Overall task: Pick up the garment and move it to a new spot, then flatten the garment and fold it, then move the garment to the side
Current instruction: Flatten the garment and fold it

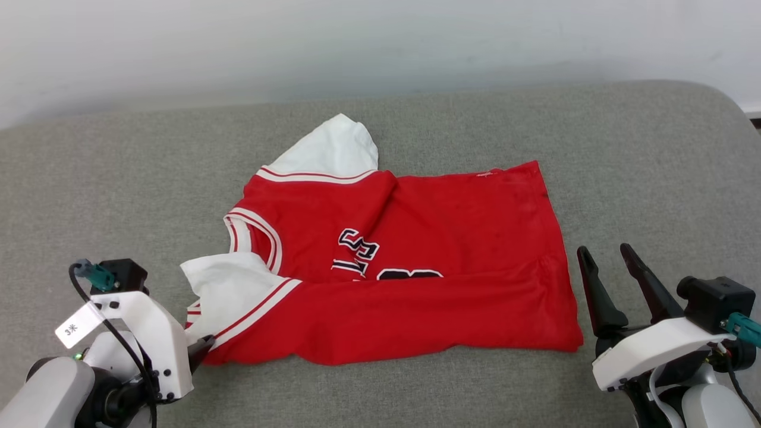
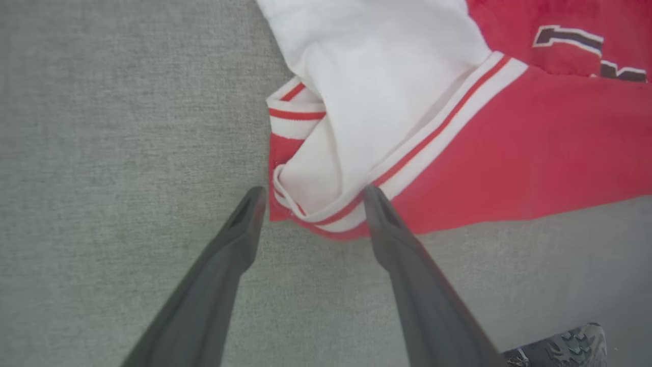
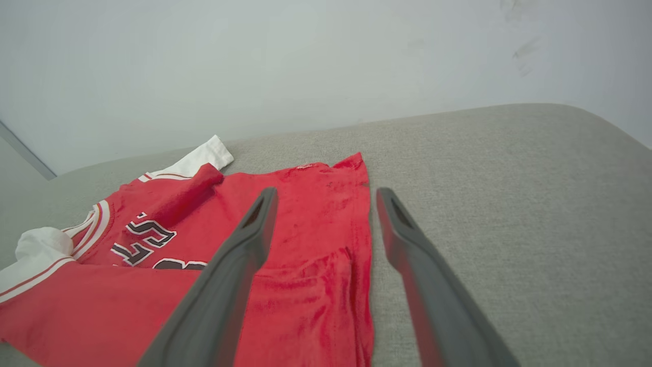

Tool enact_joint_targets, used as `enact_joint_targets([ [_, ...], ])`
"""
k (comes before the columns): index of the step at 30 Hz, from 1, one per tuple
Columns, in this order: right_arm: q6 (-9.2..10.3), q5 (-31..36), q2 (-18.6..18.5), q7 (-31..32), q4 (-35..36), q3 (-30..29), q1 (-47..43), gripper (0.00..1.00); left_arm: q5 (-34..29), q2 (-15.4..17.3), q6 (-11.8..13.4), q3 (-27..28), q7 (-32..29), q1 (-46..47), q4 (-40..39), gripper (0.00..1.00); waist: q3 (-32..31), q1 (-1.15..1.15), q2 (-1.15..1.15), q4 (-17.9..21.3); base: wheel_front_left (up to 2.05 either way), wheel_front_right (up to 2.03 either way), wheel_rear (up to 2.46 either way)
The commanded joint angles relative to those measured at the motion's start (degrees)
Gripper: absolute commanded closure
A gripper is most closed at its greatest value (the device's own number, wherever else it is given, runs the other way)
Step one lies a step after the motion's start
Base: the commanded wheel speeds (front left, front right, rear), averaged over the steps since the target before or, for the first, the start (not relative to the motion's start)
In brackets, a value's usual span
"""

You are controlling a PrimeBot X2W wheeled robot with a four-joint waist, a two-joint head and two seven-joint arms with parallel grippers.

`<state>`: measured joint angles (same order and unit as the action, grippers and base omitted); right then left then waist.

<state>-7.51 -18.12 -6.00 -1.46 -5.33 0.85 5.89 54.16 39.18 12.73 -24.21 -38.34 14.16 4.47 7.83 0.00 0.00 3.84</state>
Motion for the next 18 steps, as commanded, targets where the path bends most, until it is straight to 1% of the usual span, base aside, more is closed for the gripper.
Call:
enact_joint_targets([
  [1, 0.05, -0.21, 0.20, 0.15, 0.41, -0.15, 0.66, 0.00, -0.77, -0.24, 0.59, -0.61, -0.26, -0.10, 0.95, 0.00, 1.35, 0.00, 0.00, 0.42, 0.00, 0.00, 0.00],
  [4, 0.05, -0.66, 0.13, 0.51, 0.59, 0.01, 1.27, 0.00, -1.11, -1.04, 1.11, -0.91, 0.01, 1.08, 2.89, 0.00, 2.81, 0.00, 0.00, 0.64, 0.00, 0.00, 0.00],
  [11, 0.05, -1.76, -0.25, 0.72, -0.02, -0.14, 2.13, 0.00, -0.56, -3.48, -0.16, -3.27, -1.57, 1.66, 7.38, 0.00, 4.70, 0.00, 0.00, 1.05, 0.00, 0.00, 0.00],
  [12, 0.05, -1.96, -0.33, 0.76, -0.13, -0.32, 2.07, 0.00, -0.10, -4.06, -0.52, -3.48, -1.55, 1.57, 7.72, 0.51, 4.81, 0.00, 0.00, 1.08, 0.00, 0.00, 0.00],
  [13, 0.05, -2.16, -0.49, 0.83, -0.31, -0.59, 2.01, 0.00, 0.29, -4.69, -0.96, -3.77, -1.69, 1.41, 8.01, 1.00, 4.84, 0.00, 0.00, 1.06, 0.00, 0.00, 0.00],
  [14, 0.05, -2.16, -0.49, 0.83, -0.31, -0.59, 2.01, 0.00, 0.29, -4.69, -0.96, -3.77, -1.69, 1.41, 8.01, 1.00, 4.84, 0.00, 0.00, 1.06, 0.00, 0.00, 0.00],
  [16, 0.05, -2.47, -0.81, 1.23, -0.61, -1.22, 1.81, 0.00, 1.03, -5.50, -1.94, -4.12, -1.86, 1.06, 8.16, 1.00, 4.78, 0.00, 0.00, 0.93, 0.00, 0.00, 0.00],
  [18, 0.05, -2.95, -1.38, 2.24, -0.93, -1.88, 1.57, 0.00, 0.61, -5.15, -2.20, -4.01, -1.06, 1.21, 7.87, 1.00, 4.52, 0.00, 0.00, 0.72, 0.00, 0.00, 0.00],
])
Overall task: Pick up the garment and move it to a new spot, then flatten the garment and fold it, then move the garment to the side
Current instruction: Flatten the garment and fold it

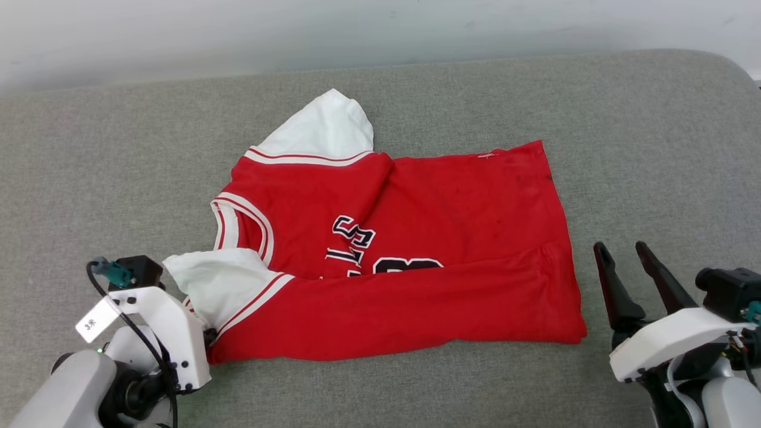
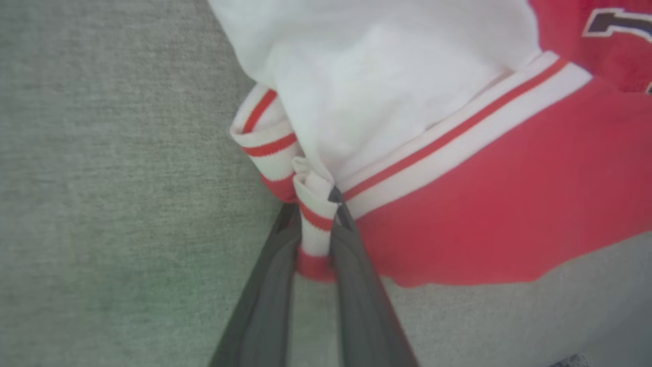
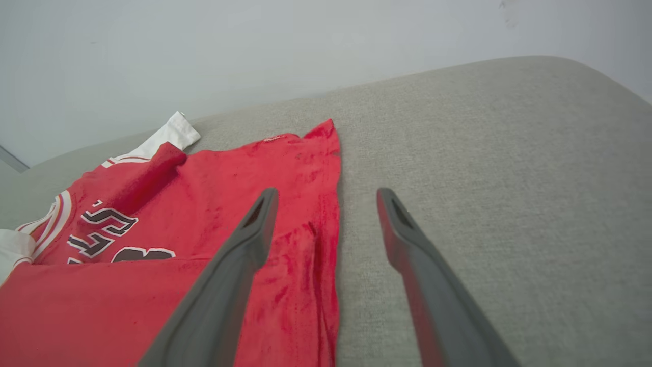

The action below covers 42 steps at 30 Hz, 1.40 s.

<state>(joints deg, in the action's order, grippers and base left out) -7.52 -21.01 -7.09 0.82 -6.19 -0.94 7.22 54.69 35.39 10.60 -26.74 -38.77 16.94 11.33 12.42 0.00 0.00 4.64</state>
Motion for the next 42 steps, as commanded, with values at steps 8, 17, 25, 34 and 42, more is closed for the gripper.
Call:
enact_joint_targets([
  [8, 0.07, -3.46, -4.29, 12.74, -1.07, -1.05, -1.55, 0.00, -2.71, 1.34, 1.44, 0.52, 3.73, -1.64, -4.65, 1.00, -2.04, 0.00, 0.00, -0.96, 0.00, 0.00, 0.00],
  [17, 0.06, -7.49, -6.54, 31.30, 0.29, 0.14, -1.25, 0.00, -4.43, 3.17, 4.27, 1.22, 4.56, -3.35, -12.94, 1.00, -1.26, 0.00, 0.00, -2.39, 0.00, 0.00, 0.00],
  [25, 0.06, -9.04, -5.69, 34.38, -2.22, 5.43, 2.32, 0.00, -5.05, 2.59, 5.11, 0.94, 5.07, -2.23, -15.40, 1.00, 1.52, 0.00, 0.00, -3.11, 0.00, 0.00, 0.00],
  [34, 0.05, -11.89, -6.18, 36.00, -9.11, 9.91, 3.67, 1.00, -4.77, 1.94, 4.91, 1.24, 6.83, -3.61, -15.54, 1.00, 1.47, 0.00, 0.00, -3.19, 0.00, 0.00, 0.00],
  [42, 0.06, -12.56, -9.27, 33.59, -7.19, 10.06, 4.85, 1.00, -2.94, 2.47, 4.66, 2.84, 9.15, -7.29, -17.44, 1.00, -2.90, 0.00, 0.00, -2.79, 0.00, 0.00, 0.00],
])
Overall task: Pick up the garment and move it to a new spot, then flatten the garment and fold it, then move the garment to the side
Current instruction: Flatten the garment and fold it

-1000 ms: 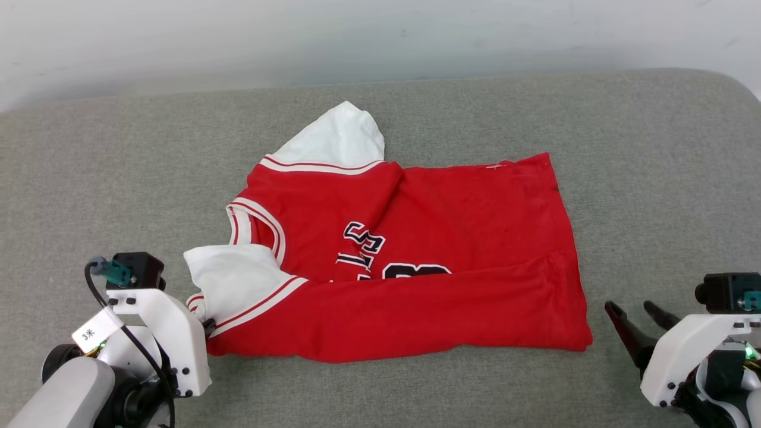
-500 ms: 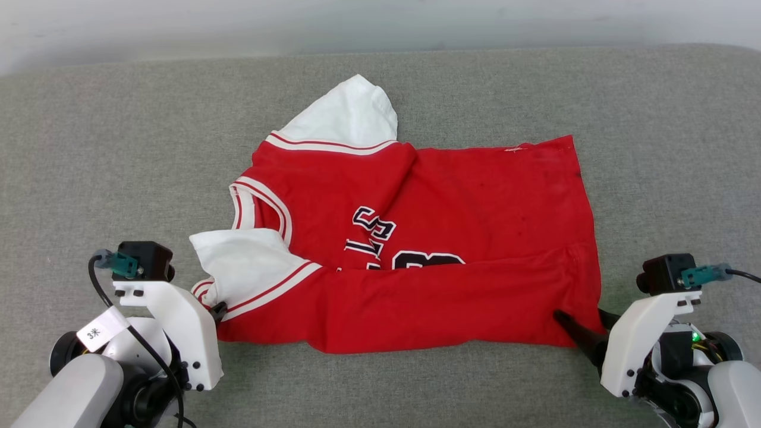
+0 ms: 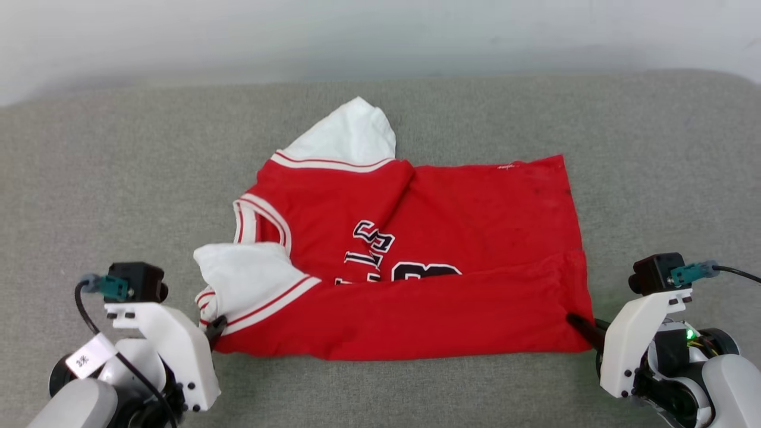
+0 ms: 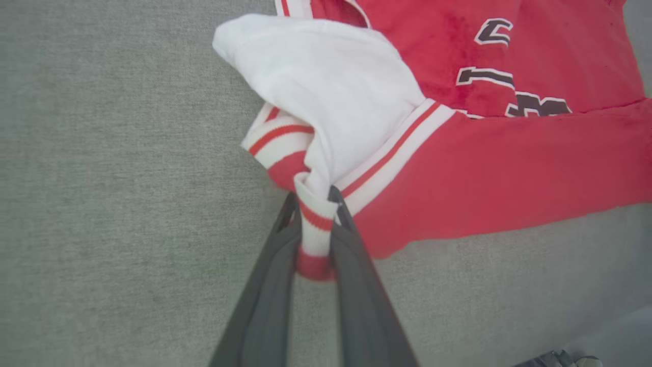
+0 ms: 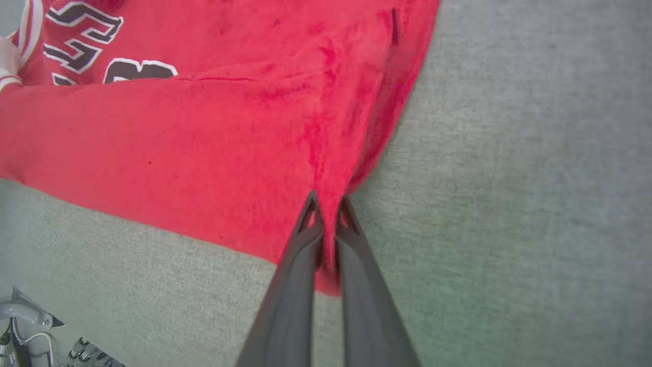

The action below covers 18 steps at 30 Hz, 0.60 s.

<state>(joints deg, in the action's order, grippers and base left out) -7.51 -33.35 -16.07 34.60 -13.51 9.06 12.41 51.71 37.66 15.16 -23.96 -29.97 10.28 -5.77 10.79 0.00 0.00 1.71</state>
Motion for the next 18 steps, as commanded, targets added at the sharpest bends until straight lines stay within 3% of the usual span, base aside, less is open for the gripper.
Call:
enact_joint_targets([
  [1, 0.05, -0.59, -0.52, -0.03, 0.41, 0.20, -0.72, 1.00, 0.06, 0.58, 0.35, 0.23, 0.49, -1.39, -0.67, 1.00, -2.07, 0.00, 0.00, 0.16, 0.00, 0.00, 0.00],
  [9, 0.05, -0.82, -1.72, 1.63, 3.84, -0.66, -6.06, 1.00, 1.23, 2.43, 2.65, 1.18, 0.48, -8.20, -3.93, 1.00, -8.00, 0.00, 0.00, -0.86, 0.00, 0.00, 0.00],
  [18, 0.05, 0.43, 0.95, 4.57, 9.52, -2.92, -15.50, 1.00, 3.89, 2.73, 4.88, 1.47, 0.23, -16.49, -4.51, 1.00, -11.16, 0.00, 0.00, -1.23, 0.00, 0.00, 0.00],
])
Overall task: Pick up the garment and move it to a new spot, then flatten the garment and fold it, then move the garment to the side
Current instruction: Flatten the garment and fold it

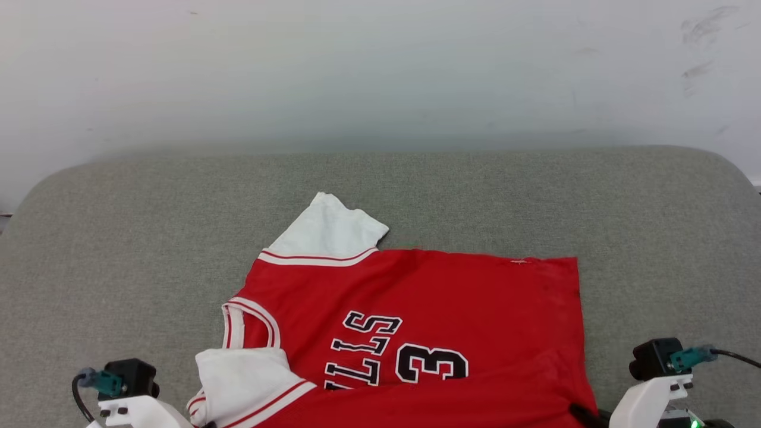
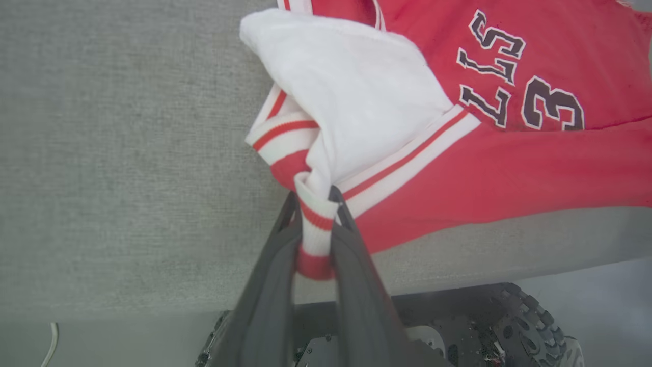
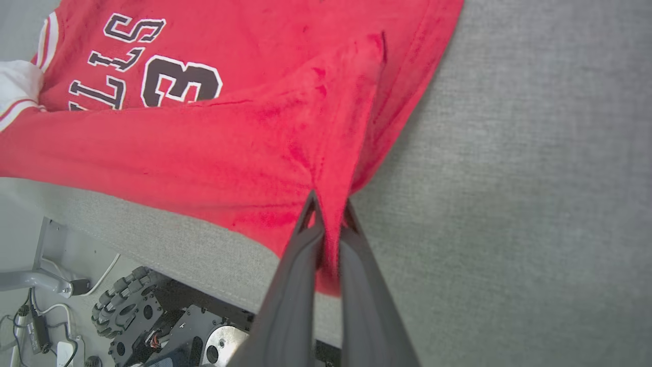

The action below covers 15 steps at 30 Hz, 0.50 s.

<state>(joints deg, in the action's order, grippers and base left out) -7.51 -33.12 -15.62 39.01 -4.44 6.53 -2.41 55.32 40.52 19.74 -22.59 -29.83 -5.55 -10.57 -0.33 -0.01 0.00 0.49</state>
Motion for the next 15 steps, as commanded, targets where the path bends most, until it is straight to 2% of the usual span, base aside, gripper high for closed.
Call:
enact_joint_targets([
  [1, 0.05, 0.39, 0.94, 0.55, 0.85, -0.72, -1.62, 1.00, 0.70, -0.49, 0.29, 0.10, 0.26, -1.30, 0.51, 1.00, -0.04, 0.01, 0.00, 0.03, 0.00, 0.00, 0.00],
  [9, 0.05, 2.18, 3.90, -0.18, 0.16, -2.76, -4.88, 1.00, 2.03, -4.01, -1.82, -0.69, 2.20, -0.49, 6.00, 1.00, 1.00, 0.01, 0.00, 0.47, 0.00, 0.00, 0.00],
  [10, 0.05, 2.06, 4.34, -0.66, -0.17, -2.82, -4.75, 0.91, 2.21, -4.50, -2.03, -0.67, 2.46, 0.04, 6.81, 0.90, 1.17, 0.01, 0.00, 0.58, 0.00, 0.00, 0.00],
  [11, 0.05, 2.17, 4.44, -1.15, -0.52, -2.67, -4.64, 0.57, 2.26, -4.71, -2.41, -0.92, 2.39, 0.28, 7.69, 0.83, 1.29, 0.01, 0.00, 0.67, 0.00, 0.00, 0.00],
  [12, 0.05, 2.51, 4.37, -1.98, -0.69, -2.39, -4.49, 0.00, 2.24, -4.93, -2.69, -1.04, 2.42, 0.51, 8.40, 0.61, 1.39, 0.01, 0.00, 0.75, 0.00, 0.00, 0.00],
  [13, 0.05, 2.51, 4.37, -1.98, -0.69, -2.39, -4.49, 0.00, 2.24, -4.93, -2.69, -1.04, 2.42, 0.51, 8.40, 0.61, 1.39, 0.01, 0.00, 0.75, 0.00, 0.00, 0.00],
  [14, 0.05, 2.22, 4.64, -3.12, -0.72, -2.38, -4.26, 0.00, 2.54, -5.54, -3.04, -0.89, 2.98, 0.83, 9.03, 0.10, 1.46, 0.01, 0.00, 0.81, 0.00, 0.00, 0.00],
  [15, 0.05, 2.18, 4.61, -4.18, -0.72, -2.02, -4.05, 0.00, 2.52, -5.86, -3.25, -0.86, 3.30, 1.17, 9.70, 0.00, 1.48, 0.01, 0.00, 0.84, 0.00, 0.00, 0.00],
])
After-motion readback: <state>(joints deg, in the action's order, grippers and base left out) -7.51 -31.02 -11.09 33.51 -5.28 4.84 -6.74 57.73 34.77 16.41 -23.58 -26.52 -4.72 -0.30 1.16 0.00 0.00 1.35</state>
